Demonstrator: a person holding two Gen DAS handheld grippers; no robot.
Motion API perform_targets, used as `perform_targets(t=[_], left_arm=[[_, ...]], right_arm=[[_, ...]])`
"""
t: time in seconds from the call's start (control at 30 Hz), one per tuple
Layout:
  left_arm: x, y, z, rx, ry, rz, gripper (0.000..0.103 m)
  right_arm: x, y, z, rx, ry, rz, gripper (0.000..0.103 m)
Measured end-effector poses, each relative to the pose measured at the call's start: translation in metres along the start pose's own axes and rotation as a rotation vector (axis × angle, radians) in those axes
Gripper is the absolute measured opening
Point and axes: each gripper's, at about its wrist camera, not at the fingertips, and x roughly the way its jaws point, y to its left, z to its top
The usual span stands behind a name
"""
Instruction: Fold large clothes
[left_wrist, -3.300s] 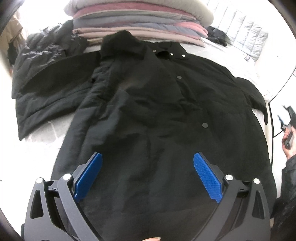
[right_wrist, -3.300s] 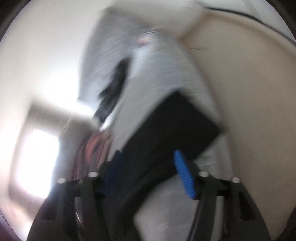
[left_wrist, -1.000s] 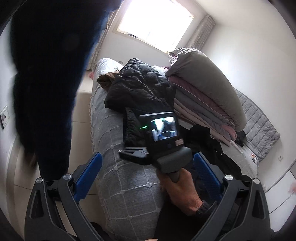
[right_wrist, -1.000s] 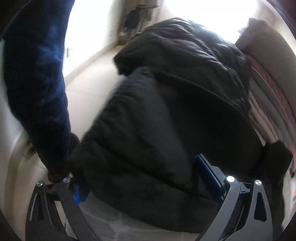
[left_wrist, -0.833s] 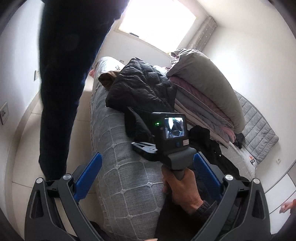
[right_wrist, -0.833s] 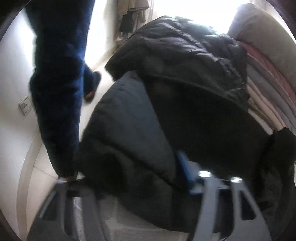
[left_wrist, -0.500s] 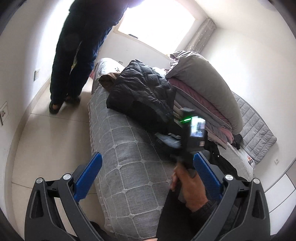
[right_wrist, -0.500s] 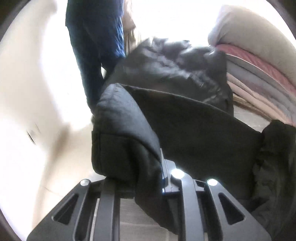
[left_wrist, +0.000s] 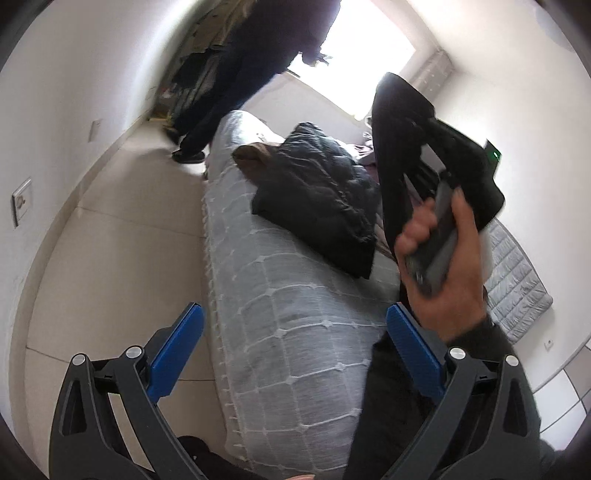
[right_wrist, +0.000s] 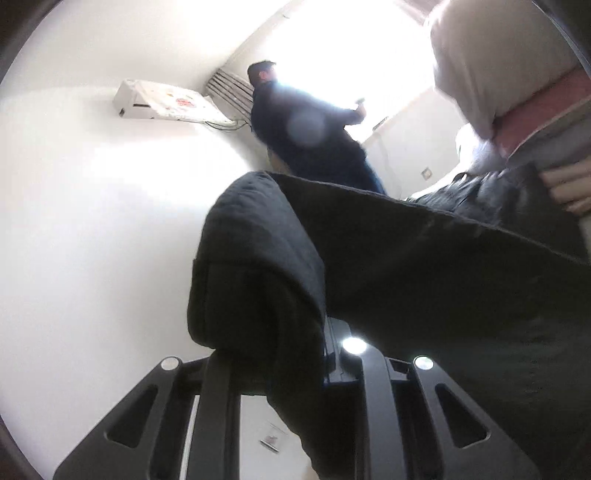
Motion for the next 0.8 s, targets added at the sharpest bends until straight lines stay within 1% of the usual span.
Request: perform_targets(t=[0.03, 0.1, 0.13, 0.17, 0.2, 0.23, 0.27, 0.3, 0.33, 0.4, 0.47, 0.5, 0.53, 0.57, 0.6, 0.63, 0.67, 0.7, 0.73, 0.77, 0.8], left_arm=[[0.001, 0.007, 0.0, -0.009, 0.001, 0.008, 0.096], [0.005, 0.019, 0.0, -0.032, 0.009, 0.014, 0.096], [0.006, 0.023, 0.0, -0.044, 0.012, 0.016, 0.096], [0.009, 0.028, 0.0, -0.056, 0.017, 0.017, 0.096], [0.012, 0.031, -0.001, -0.071, 0.022, 0.013, 0.096], [0.012, 0.031, -0.001, -0.075, 0.024, 0.01, 0.095], [0.011, 0.03, -0.001, -0.073, 0.023, 0.009, 0.096], [0.01, 0.026, -0.001, -0.06, 0.018, 0.009, 0.096], [0.008, 0.021, -0.001, -0.042, 0.012, 0.01, 0.096], [0.003, 0.012, -0.001, -0.007, -0.001, 0.01, 0.096], [-0.001, 0.004, 0.001, 0.018, -0.011, 0.008, 0.096], [-0.003, 0.0, 0.001, 0.023, -0.013, 0.003, 0.096], [-0.005, -0.002, 0.001, 0.024, -0.018, -0.002, 0.096], [-0.008, -0.007, 0.002, 0.027, -0.025, -0.006, 0.096], [-0.01, -0.009, 0.002, 0.031, -0.027, -0.009, 0.096], [-0.01, -0.013, 0.001, 0.038, -0.027, -0.013, 0.096], [-0.01, -0.017, 0.0, 0.046, -0.026, -0.016, 0.096], [-0.009, -0.021, -0.002, 0.056, -0.022, -0.019, 0.096], [-0.008, -0.026, -0.003, 0.066, -0.018, -0.022, 0.096], [-0.006, -0.03, -0.004, 0.078, -0.012, -0.023, 0.096], [-0.004, -0.036, -0.006, 0.093, -0.008, -0.022, 0.096]], right_arm=[[0.011, -0.003, -0.007, 0.012, 0.021, -0.005, 0.019], [0.04, -0.01, -0.026, 0.011, 0.074, -0.053, 0.021], [0.058, -0.018, -0.037, 0.015, 0.113, -0.095, 0.028], [0.078, -0.031, -0.051, 0.019, 0.18, -0.163, 0.042], [0.095, -0.039, -0.062, 0.016, 0.239, -0.21, 0.054], [0.118, -0.05, -0.079, 0.012, 0.347, -0.306, 0.064], [0.136, -0.06, -0.097, 0.017, 0.454, -0.4, 0.064], [0.142, -0.063, -0.106, 0.015, 0.498, -0.432, 0.065], [0.142, -0.062, -0.115, 0.001, 0.52, -0.436, 0.065], [0.123, -0.039, -0.117, -0.074, 0.473, -0.391, 0.065], [0.09, -0.016, -0.101, -0.138, 0.389, -0.314, 0.065], [0.059, 0.001, -0.095, -0.192, 0.317, -0.293, 0.065], [0.028, 0.01, -0.083, -0.247, 0.242, -0.293, 0.065], [0.004, 0.013, -0.076, -0.276, 0.186, -0.302, 0.066], [-0.035, 0.008, -0.06, -0.304, 0.106, -0.349, 0.068], [-0.061, 0.007, -0.055, -0.312, 0.064, -0.395, 0.072], [-0.085, -0.008, -0.041, -0.318, 0.016, -0.456, 0.076], [-0.113, -0.026, -0.029, -0.311, -0.031, -0.537, 0.078], [-0.136, -0.048, -0.016, -0.285, -0.057, -0.614, 0.078], [-0.157, -0.073, -0.003, -0.238, -0.082, -0.667, 0.078], [-0.172, -0.088, 0.002, -0.195, -0.094, -0.693, 0.078]])
